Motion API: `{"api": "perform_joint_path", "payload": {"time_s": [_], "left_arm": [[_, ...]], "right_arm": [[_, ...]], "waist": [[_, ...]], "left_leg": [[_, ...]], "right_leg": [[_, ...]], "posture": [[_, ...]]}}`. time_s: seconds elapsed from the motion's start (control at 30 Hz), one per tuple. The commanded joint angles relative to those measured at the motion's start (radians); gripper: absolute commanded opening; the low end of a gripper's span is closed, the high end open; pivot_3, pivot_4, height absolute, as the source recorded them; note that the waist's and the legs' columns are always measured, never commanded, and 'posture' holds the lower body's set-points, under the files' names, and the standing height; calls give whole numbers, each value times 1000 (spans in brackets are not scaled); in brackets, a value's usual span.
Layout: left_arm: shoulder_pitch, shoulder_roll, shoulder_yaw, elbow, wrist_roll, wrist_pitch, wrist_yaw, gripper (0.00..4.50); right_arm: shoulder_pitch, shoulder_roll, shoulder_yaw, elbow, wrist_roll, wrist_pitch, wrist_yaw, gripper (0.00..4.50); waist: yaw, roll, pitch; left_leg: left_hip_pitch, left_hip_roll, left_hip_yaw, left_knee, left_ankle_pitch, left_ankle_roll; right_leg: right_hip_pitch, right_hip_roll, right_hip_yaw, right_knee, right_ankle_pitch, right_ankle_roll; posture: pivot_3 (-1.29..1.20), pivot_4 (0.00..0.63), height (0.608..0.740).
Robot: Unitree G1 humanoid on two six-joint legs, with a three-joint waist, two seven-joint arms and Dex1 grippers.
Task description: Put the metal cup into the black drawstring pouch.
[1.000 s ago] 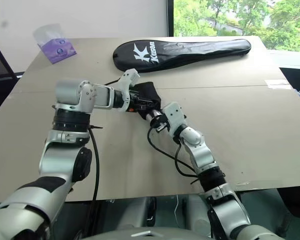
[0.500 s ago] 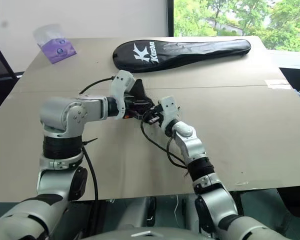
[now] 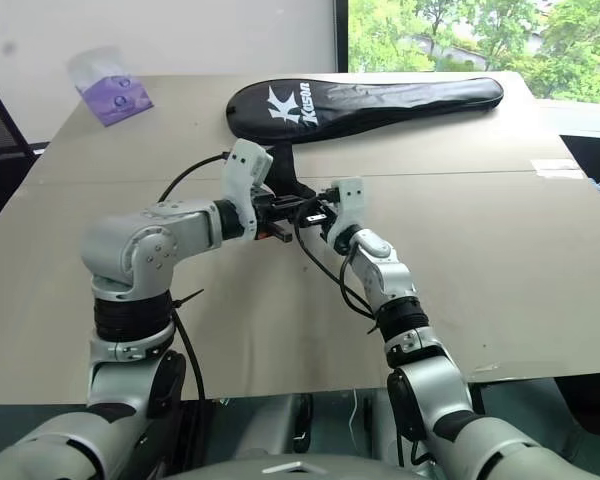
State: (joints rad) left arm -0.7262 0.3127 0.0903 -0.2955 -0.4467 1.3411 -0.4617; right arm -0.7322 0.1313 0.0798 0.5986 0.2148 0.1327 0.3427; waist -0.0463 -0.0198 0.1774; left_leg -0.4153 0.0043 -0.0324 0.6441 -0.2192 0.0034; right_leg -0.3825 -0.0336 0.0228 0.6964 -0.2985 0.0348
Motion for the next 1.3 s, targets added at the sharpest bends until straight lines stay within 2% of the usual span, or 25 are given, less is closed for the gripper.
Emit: {"api": "perform_joint_path", "payload": {"time_s": [0.03, 0.13, 0.17, 0.27, 0.4, 0.43, 0.57, 0.67, 0.8, 0.87, 1.03, 1.1, 1.27, 1.3], "left_arm": [[-86, -60, 51, -46, -86, 0, -8, 0], [-110, -95, 101, -39, -112, 39, 2, 0], [-108, -94, 113, -40, -115, 46, 4, 0], [-109, -117, 164, -31, -131, 71, 28, 0], [-155, -223, 266, -22, -179, 128, 83, 0], [-169, -245, 299, -23, -191, 150, 92, 0], [-160, -238, 338, -30, -195, 165, 97, 0], [-128, -218, 337, -21, -178, 136, 111, 0], [-77, -201, 313, -46, -188, 139, 110, 0], [-59, -209, 306, -68, -198, 147, 116, 0], [-98, -298, 353, -84, -247, 206, 146, 0], [-116, -324, 387, -79, -266, 233, 148, 0], [-116, -319, 442, -63, -236, 246, 171, 0], [-113, -315, 457, -56, -232, 244, 174, 0]], "right_arm": [[-53, 43, 94, 22, -123, -92, -38, 70], [-77, 150, -142, -54, 211, 41, -48, 70], [-86, 152, -179, -66, 272, 71, -37, 70], [-83, 108, -127, -90, 280, 118, 21, 70], [-63, 65, 34, -49, 99, 39, 25, 70], [-55, 74, 34, -55, 106, 44, 32, 70], [-73, 125, -129, -114, 343, 188, 34, 70], [-76, 109, -150, -137, 419, 252, 59, 70], [-89, 117, -207, -151, 522, 318, 22, 70], [-96, 97, -171, -141, 475, 302, 14, 70], [-120, 45, 72, -49, 133, 121, -7, 70], [-128, 45, 121, -13, 47, 57, 3, 70], [-136, 72, 55, -18, 82, 75, 25, 70], [-132, 53, 63, -39, 75, 93, 38, 367]], "waist": [[2, 0, 0], [8, 0, 0], [18, -1, 0], [7, -1, 0], [0, -1, 1], [0, -1, 1], [10, -1, 1], [11, -1, 1], [5, -1, 1], [4, -1, 1], [3, -1, 1], [3, -1, 1], [9, -2, 1], [9, -2, 1]], "left_leg": [[0, 0, 0, 0, 0, 0], [-1, 0, 0, 0, 0, 0], [-1, 0, 0, 0, 0, 0], [-2, -1, -1, 1, 0, 0], [0, 1, 0, -2, 0, 0], [0, 1, 0, -2, 0, 0], [-1, 0, 0, -2, 0, 0], [-1, -1, 0, -1, 0, 0], [-1, 0, 0, -2, 0, 0], [-1, 0, 0, -3, 0, -1], [-1, 0, 2, -3, 0, 0], [-1, 0, 2, -3, 0, 0], [-2, 0, 2, -3, 0, -1], [-2, 0, 2, -3, 0, -1]], "right_leg": [[0, 0, 0, 0, 0, 0], [0, 0, -1, -1, 0, 0], [0, 0, -1, -1, 0, 0], [2, -2, -1, -2, 0, 0], [0, 0, -1, -1, 0, 0], [0, 0, -1, -1, 0, 0], [0, 0, -1, -2, 0, 0], [1, -1, -1, -2, 0, 0], [0, -1, -1, -2, 0, 0], [0, -1, -1, -2, 0, 0], [-1, 0, 0, -2, 0, 0], [-2, 1, 0, -2, 0, 0], [-2, 0, -1, -2, 0, 0], [-2, 0, 0, -2, 0, 0]], "posture": [[0, 150, 740], [0, 150, 740], [0, 150, 740], [0, 150, 740], [0, 150, 740], [0, 150, 740], [0, 150, 740], [0, 150, 740], [0, 150, 740], [0, 150, 740], [0, 150, 740], [0, 150, 740], [0, 150, 740], [0, 150, 740]]}}
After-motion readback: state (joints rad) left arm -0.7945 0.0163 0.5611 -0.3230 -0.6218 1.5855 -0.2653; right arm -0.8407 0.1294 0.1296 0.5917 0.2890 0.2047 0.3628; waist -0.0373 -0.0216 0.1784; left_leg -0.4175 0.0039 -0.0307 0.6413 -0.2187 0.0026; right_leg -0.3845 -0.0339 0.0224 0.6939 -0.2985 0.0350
